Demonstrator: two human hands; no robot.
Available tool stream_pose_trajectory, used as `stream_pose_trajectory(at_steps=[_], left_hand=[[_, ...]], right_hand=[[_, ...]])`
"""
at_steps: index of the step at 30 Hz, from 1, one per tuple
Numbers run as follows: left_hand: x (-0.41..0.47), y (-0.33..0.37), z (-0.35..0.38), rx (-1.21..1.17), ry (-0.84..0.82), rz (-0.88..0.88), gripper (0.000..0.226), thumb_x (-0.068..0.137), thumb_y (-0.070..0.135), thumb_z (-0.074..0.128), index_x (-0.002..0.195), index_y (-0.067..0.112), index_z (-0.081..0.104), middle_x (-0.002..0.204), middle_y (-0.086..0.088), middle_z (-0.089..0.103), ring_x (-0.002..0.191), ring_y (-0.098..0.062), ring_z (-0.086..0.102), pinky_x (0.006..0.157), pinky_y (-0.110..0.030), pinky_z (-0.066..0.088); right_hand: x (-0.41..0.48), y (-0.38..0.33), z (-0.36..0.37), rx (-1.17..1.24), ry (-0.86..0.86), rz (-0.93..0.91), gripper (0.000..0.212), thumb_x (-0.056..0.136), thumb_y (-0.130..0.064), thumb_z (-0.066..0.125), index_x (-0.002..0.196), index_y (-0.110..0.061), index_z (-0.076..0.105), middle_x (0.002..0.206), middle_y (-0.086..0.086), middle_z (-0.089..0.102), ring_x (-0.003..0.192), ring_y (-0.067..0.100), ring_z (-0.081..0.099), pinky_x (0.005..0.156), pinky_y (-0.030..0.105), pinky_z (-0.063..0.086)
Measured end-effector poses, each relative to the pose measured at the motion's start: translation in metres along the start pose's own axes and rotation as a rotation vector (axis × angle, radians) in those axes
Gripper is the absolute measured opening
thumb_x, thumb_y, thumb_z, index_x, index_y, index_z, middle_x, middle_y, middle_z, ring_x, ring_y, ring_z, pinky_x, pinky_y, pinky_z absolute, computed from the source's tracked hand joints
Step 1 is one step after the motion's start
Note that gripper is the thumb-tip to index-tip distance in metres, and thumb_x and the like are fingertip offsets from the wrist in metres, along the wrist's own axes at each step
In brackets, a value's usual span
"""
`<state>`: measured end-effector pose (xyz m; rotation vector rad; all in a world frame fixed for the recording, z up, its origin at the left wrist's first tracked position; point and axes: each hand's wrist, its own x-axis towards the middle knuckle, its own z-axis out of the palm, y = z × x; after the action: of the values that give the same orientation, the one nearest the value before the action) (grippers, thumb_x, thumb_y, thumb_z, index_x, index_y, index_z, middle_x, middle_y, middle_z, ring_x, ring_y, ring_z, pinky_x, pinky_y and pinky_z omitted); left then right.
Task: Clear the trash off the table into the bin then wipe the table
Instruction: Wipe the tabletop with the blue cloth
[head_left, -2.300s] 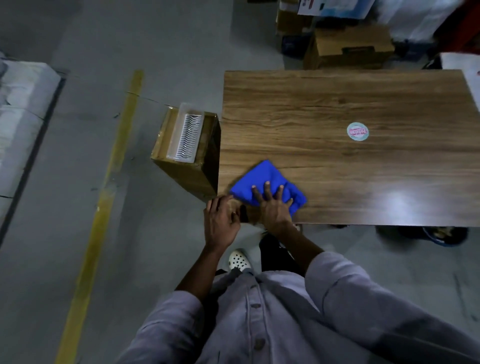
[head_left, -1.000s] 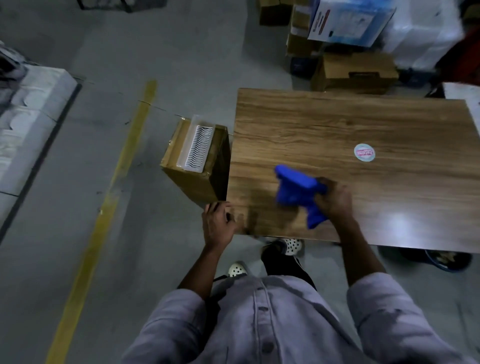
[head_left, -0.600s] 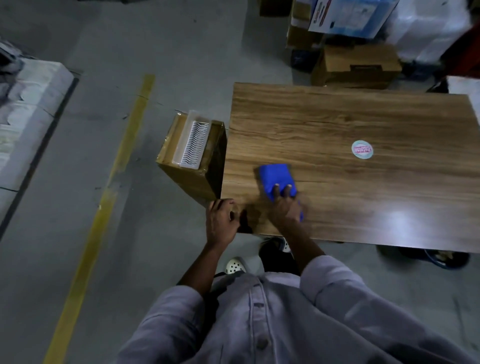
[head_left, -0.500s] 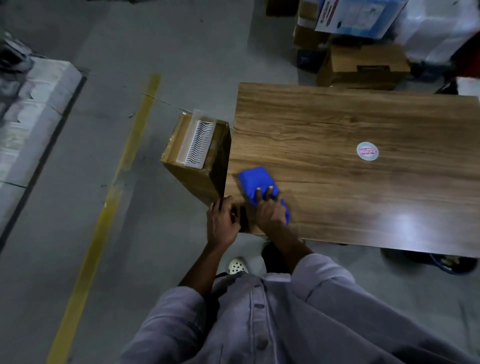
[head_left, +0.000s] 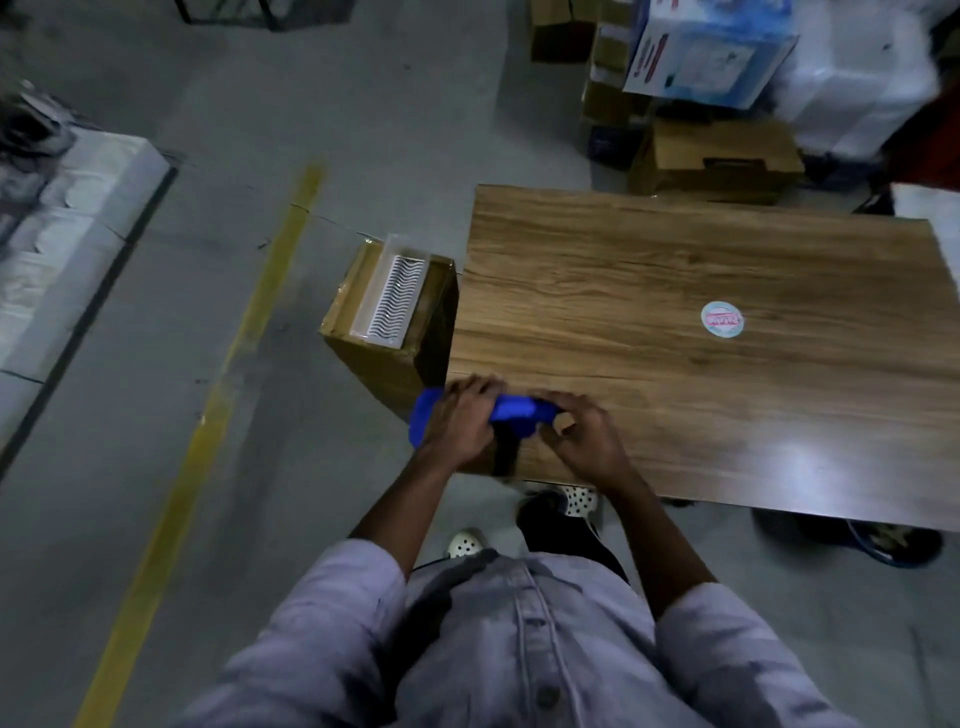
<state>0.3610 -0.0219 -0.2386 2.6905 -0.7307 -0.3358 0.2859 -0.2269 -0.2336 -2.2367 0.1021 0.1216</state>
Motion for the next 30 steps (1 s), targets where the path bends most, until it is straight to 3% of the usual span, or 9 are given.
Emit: stream_pose_trajectory(at_steps=[2, 4, 9, 14, 19, 21, 24, 27, 30], left_hand=[[0.021, 0.002, -0.008, 0.007, 0.152, 0.001, 0.081, 0.07, 0.002, 0.066, 0.148, 0.012, 0.046, 0.15, -0.011, 0.049, 0.141, -0.035, 0.042, 0.119, -0.048, 0.031], [0.034, -0.001, -0.005, 0.01, 0.144, -0.056, 0.087, 0.075, 0.01, 0.069, 0.156, 0.011, 0.035, 0.161, -0.012, 0.035, 0.151, -0.037, 0.025, 0.123, -0.055, 0.018], [0.013, -0.019, 0.054, 0.121, -0.281, -0.135, 0.084, 0.096, 0.035, 0.056, 0.162, 0.031, 0.004, 0.17, 0.0, -0.006, 0.155, -0.039, -0.009, 0.125, -0.053, -0.002], [-0.031, -0.01, 0.067, 0.187, -0.326, -0.098, 0.08, 0.098, 0.016, 0.046, 0.161, 0.036, 0.002, 0.17, 0.004, -0.009, 0.155, -0.037, -0.011, 0.125, -0.05, -0.005], [-0.077, 0.007, 0.06, 0.226, -0.484, 0.022, 0.083, 0.094, 0.003, 0.048, 0.162, 0.031, 0.009, 0.17, 0.002, -0.004, 0.156, -0.036, -0.006, 0.125, -0.048, 0.0], [-0.084, 0.013, 0.058, 0.052, -0.514, 0.036, 0.069, 0.091, 0.0, 0.05, 0.155, 0.024, 0.037, 0.167, -0.003, 0.022, 0.156, -0.032, 0.012, 0.123, -0.041, 0.015], [-0.082, 0.014, 0.04, -0.66, -0.549, -0.179, 0.054, 0.09, -0.012, 0.047, 0.132, 0.013, 0.066, 0.137, -0.009, 0.063, 0.133, -0.025, 0.055, 0.111, -0.029, 0.039], [-0.069, 0.01, 0.015, -1.308, -0.387, -0.535, 0.05, 0.09, -0.02, 0.045, 0.119, 0.012, 0.07, 0.109, -0.008, 0.072, 0.105, -0.025, 0.065, 0.086, -0.03, 0.055], [-0.05, -0.007, -0.009, -1.529, -0.022, -0.747, 0.049, 0.086, -0.025, 0.046, 0.127, -0.003, 0.06, 0.108, -0.013, 0.068, 0.101, -0.03, 0.063, 0.07, -0.027, 0.059]], right_hand=[[-0.007, 0.013, -0.015, 0.024, 0.161, 0.088, 0.049, 0.084, -0.014, 0.069, 0.13, -0.029, 0.068, 0.119, 0.0, 0.069, 0.096, 0.012, 0.067, 0.076, 0.025, 0.055], [-0.018, 0.023, -0.024, 0.07, 0.245, 0.164, 0.045, 0.086, 0.0, 0.068, 0.124, -0.023, 0.072, 0.118, -0.003, 0.071, 0.091, 0.014, 0.068, 0.075, 0.015, 0.051], [-0.051, 0.042, -0.018, 0.137, 0.234, 0.235, 0.036, 0.09, 0.006, 0.064, 0.114, -0.018, 0.075, 0.102, -0.001, 0.077, 0.09, 0.012, 0.072, 0.077, 0.026, 0.054], [-0.062, 0.042, -0.006, 0.161, 0.133, 0.209, 0.039, 0.089, 0.013, 0.062, 0.113, -0.014, 0.073, 0.097, 0.003, 0.078, 0.088, -0.008, 0.07, 0.075, 0.015, 0.052], [-0.043, 0.036, -0.004, 0.202, 0.082, 0.252, 0.038, 0.092, 0.006, 0.06, 0.115, -0.021, 0.073, 0.097, -0.004, 0.077, 0.082, 0.001, 0.071, 0.074, 0.025, 0.054], [-0.037, 0.03, -0.004, 0.216, 0.079, 0.231, 0.038, 0.094, 0.009, 0.057, 0.115, -0.018, 0.072, 0.099, 0.002, 0.077, 0.078, -0.006, 0.068, 0.072, 0.02, 0.053], [-0.028, 0.019, -0.009, 0.273, 0.105, 0.24, 0.033, 0.096, 0.011, 0.054, 0.118, -0.008, 0.07, 0.101, 0.007, 0.074, 0.077, -0.011, 0.065, 0.063, 0.01, 0.048], [-0.025, 0.019, -0.017, 0.313, 0.185, 0.26, 0.032, 0.097, 0.008, 0.054, 0.118, -0.008, 0.071, 0.102, 0.002, 0.074, 0.076, -0.006, 0.066, 0.065, 0.015, 0.048], [-0.029, 0.022, -0.025, 0.347, 0.276, 0.286, 0.03, 0.097, 0.01, 0.054, 0.118, -0.002, 0.07, 0.102, 0.007, 0.073, 0.073, -0.004, 0.066, 0.064, 0.014, 0.05]])
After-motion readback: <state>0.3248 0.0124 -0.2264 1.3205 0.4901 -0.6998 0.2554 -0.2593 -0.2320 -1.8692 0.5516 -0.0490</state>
